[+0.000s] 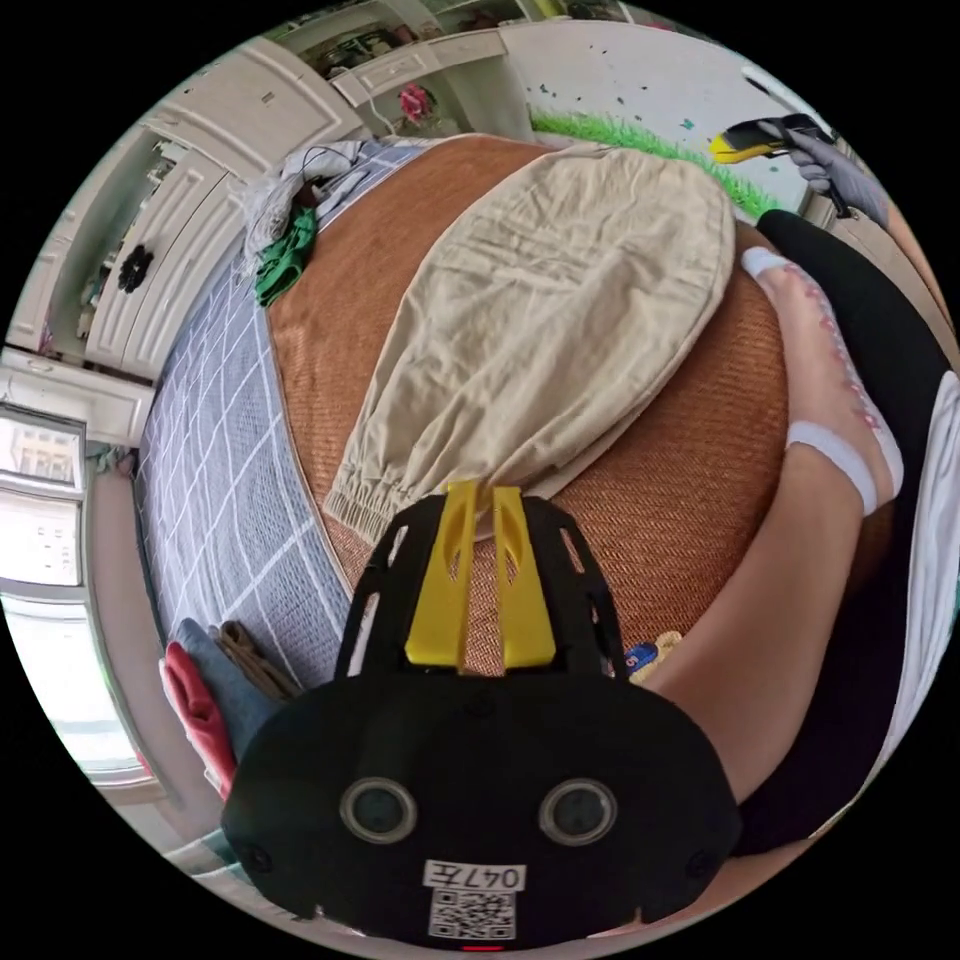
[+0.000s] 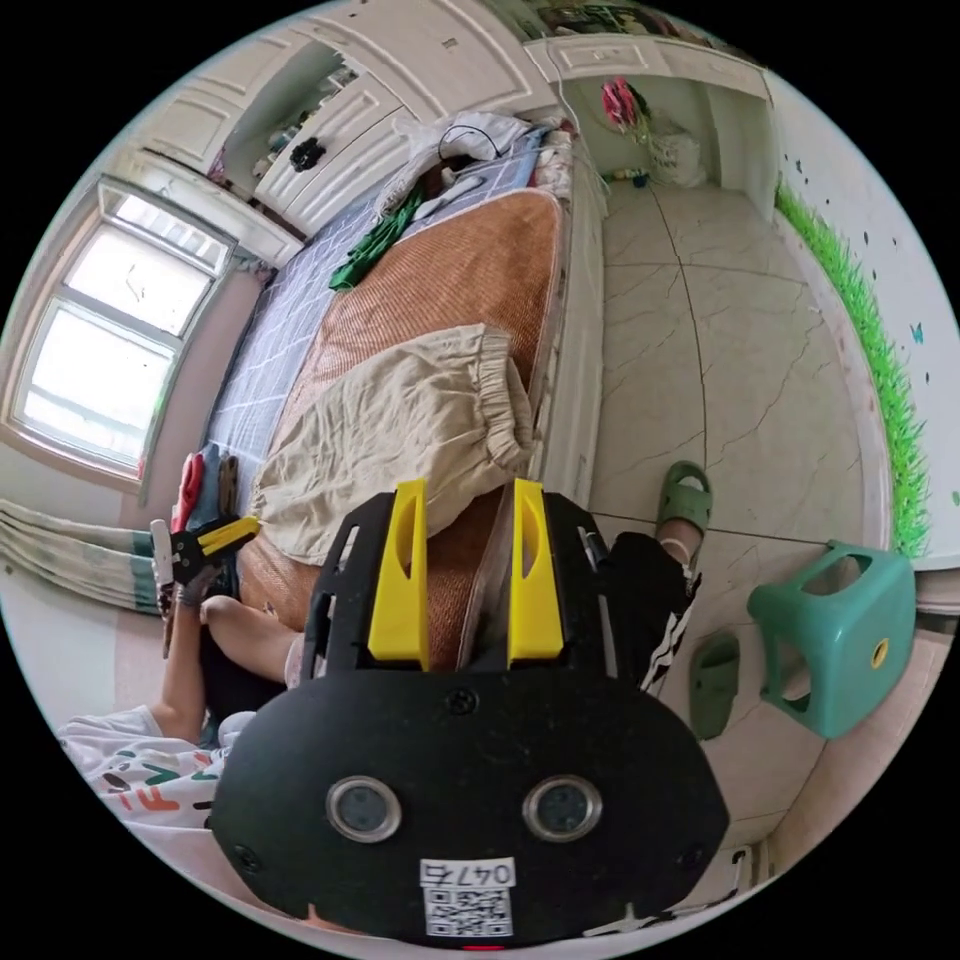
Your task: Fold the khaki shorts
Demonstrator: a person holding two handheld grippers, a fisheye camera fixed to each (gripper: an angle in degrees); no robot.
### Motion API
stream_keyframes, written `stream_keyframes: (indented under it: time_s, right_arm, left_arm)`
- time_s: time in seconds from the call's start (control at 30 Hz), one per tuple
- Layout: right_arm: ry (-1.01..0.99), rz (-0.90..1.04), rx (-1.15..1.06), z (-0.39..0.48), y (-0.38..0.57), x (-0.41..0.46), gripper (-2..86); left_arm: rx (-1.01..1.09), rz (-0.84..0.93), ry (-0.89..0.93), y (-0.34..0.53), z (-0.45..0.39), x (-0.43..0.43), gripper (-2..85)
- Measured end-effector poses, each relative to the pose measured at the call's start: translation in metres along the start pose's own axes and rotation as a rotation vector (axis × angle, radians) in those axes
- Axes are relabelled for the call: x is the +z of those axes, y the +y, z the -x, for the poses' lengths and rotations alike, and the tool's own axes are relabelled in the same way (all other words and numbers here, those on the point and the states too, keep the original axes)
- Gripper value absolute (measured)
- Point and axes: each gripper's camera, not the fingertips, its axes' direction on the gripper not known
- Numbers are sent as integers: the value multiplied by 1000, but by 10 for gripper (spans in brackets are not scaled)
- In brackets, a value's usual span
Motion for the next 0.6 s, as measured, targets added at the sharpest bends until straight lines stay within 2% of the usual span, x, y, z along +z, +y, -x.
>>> stream_keyframes:
  time_s: [0.07, 0.17, 0.3, 0.47, 0.6]
  right_arm:
    - [-82, 25, 2, -11, 4, 16, 72]
    - [-223, 87, -23, -23, 8, 41, 11]
    - [-277, -59, -142, -14, 21, 16, -10]
    - [-356, -232, -276, 2, 16, -30, -12]
    - [-429, -320, -276, 15, -31, -55, -11]
  left_arm:
    - [-14, 5, 17, 4, 5, -1, -1]
    - [-78, -37, 59, 23, 21, -10, -6]
    - [-204, -192, 119, 70, 48, -49, -8]
    - [-362, -499, 257, 154, 75, -103, -8]
    - [-468, -583, 263, 179, 122, -111, -6]
